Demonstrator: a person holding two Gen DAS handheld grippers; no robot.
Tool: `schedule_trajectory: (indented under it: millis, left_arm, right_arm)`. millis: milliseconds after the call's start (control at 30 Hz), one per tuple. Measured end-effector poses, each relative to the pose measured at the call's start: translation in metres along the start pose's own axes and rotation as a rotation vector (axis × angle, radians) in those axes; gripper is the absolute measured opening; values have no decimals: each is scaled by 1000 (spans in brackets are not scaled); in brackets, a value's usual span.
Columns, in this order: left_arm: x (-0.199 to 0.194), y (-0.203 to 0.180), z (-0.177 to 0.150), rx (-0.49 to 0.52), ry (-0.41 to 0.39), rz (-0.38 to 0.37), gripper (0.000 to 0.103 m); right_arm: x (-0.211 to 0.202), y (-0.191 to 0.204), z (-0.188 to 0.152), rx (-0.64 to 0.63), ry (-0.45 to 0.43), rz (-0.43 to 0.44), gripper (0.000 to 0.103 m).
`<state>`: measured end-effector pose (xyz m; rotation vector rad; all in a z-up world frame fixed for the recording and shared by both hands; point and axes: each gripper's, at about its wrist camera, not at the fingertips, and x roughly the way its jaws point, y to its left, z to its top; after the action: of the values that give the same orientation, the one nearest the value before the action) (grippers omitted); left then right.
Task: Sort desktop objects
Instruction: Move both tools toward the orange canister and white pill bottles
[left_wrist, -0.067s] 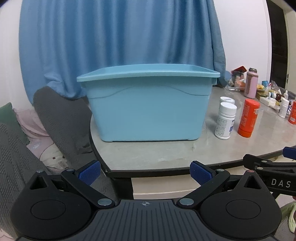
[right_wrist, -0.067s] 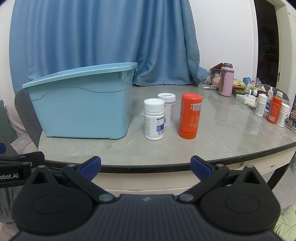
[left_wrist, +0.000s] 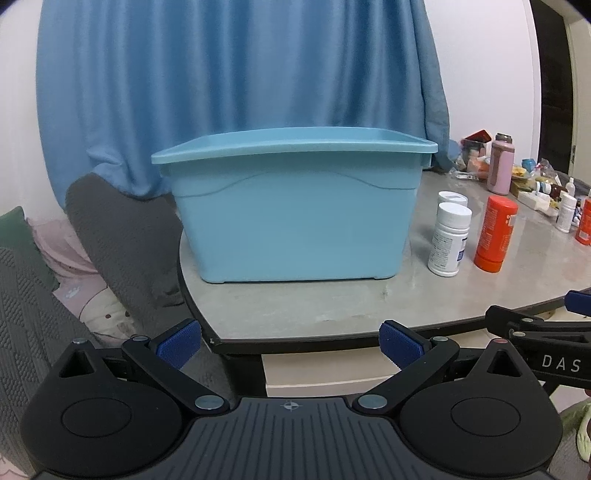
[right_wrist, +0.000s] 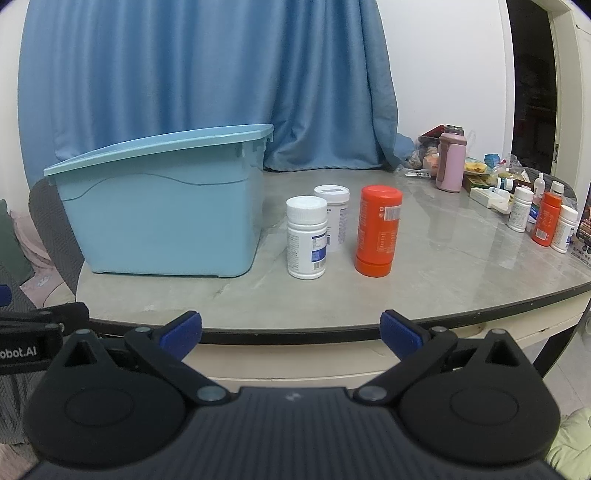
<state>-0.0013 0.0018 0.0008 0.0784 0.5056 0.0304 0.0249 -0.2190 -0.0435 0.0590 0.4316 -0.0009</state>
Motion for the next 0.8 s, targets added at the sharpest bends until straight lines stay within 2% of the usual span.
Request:
schedule_trajectory:
  millis: [133,233,533,800]
  left_arm:
    - [-8,7,2,-23,-8,9,103]
    - [-10,-5,6,12,-6,-4,103]
    - [-22,-11,14,-3,-29,-32,103]
    - [-13,-32,20,4,-53,-34,103]
  right_arm:
    - [3,0,3,5,12,0,103]
    - [-2,4,5,-17,-3,-12,103]
    - [-14,-20,7,17,-17,-31,103]
    - [-1,-40,10,4,-15,-35,103]
